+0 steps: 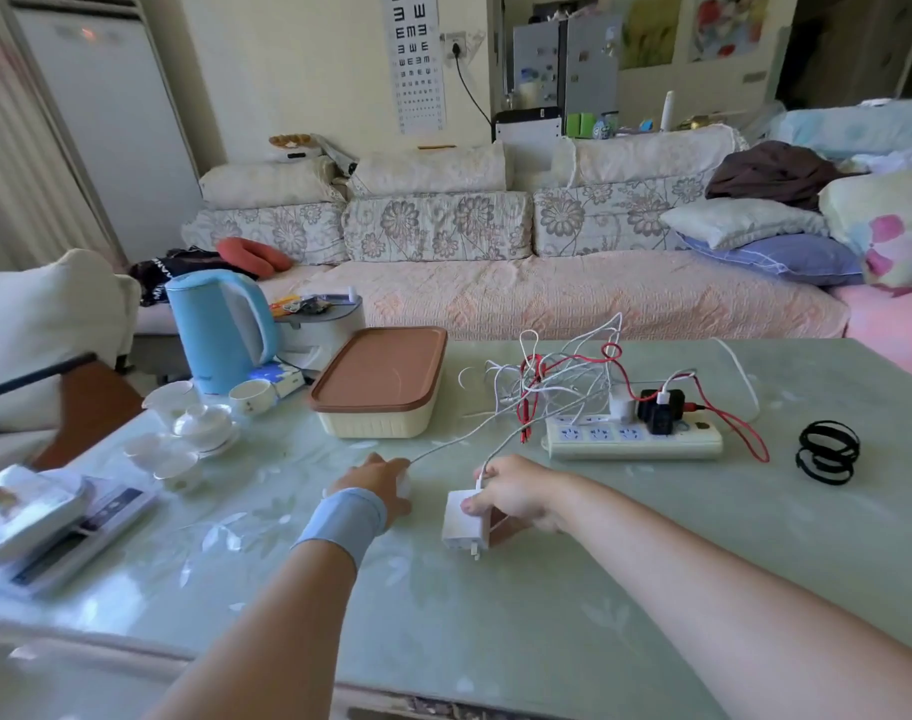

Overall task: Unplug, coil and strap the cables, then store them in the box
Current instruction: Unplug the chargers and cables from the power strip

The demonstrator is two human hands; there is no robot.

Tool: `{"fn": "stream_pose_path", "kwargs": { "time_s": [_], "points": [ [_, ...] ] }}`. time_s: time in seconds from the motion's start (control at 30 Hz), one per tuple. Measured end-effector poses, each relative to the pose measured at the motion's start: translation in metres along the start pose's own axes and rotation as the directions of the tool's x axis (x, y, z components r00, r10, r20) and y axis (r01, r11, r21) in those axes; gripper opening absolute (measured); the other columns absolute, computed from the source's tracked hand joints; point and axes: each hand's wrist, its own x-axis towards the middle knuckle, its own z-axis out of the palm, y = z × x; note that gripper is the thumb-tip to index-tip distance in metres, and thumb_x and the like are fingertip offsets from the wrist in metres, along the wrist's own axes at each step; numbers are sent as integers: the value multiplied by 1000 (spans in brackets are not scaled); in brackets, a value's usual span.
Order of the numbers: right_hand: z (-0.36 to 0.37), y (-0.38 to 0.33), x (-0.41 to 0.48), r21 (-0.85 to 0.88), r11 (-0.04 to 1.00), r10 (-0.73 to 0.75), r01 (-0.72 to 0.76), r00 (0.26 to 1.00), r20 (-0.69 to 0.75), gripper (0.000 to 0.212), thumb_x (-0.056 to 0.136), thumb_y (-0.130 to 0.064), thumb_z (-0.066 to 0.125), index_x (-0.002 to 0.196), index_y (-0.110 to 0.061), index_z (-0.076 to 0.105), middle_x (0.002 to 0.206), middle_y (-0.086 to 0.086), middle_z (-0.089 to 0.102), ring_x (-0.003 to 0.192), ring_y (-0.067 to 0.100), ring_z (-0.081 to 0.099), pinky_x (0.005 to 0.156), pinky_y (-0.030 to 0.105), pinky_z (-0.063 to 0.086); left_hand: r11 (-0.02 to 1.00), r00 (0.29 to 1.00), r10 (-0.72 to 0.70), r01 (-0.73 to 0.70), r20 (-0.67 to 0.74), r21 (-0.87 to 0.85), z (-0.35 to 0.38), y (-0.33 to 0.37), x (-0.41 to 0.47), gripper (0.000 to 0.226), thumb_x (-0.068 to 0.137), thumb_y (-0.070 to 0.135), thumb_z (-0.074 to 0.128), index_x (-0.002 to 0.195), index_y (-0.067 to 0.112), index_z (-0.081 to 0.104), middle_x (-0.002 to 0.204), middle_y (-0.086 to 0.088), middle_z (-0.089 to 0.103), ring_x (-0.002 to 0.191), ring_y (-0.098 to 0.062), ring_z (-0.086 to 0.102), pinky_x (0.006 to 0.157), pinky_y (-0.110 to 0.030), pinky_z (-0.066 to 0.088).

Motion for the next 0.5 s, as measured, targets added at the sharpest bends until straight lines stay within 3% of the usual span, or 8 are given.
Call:
{"fn": "stream_pose_path", "kwargs": {
  "time_s": [0.13,0.23,0.3,0.4,0.5],
  "points": [
    [37,0,7,-72,997,32,-21,986,165,36,89,4,65,122,3,52,95,17,62,72,25,66,63,43,61,990,999,-18,11,-50,-141,1,-16,-3,44,99,40,42,143,36,41,154,0,30,138,-26,32,110,-37,33],
    [61,-5,19,26,999,-34,32,996,87,13,88,1,68,95,-10,63,88,12,66,67,23,67,62,40,60,985,980,41,-71,-193,-156,-3,-20,-5,35,99,32,42,131,40,54,147,6,43,134,-19,36,108,-34,34],
    [69,-10,25,76,996,-55,54,998,16,14,88,-2,69,85,-15,66,80,6,67,65,19,65,61,35,59,971,976,87,-128,-200,-202,-5,-20,-8,37,94,24,46,121,44,60,140,7,49,128,-17,44,103,-32,40],
    [68,-10,28,-161,984,-89,74,992,-89,23,80,-20,79,65,-19,61,62,-5,57,52,10,52,50,22,42,962,988,131,-146,-79,-229,-4,-18,-16,48,86,15,45,117,47,62,143,11,45,130,-15,43,108,-30,36],
    [59,-10,25,-384,923,-90,37,988,-122,32,73,-37,82,64,-20,57,59,-2,53,52,15,49,50,22,37,968,988,158,-154,2,-197,-3,-15,-20,45,86,21,51,126,42,58,151,15,33,140,-12,28,117,-35,23]
  ]
}}
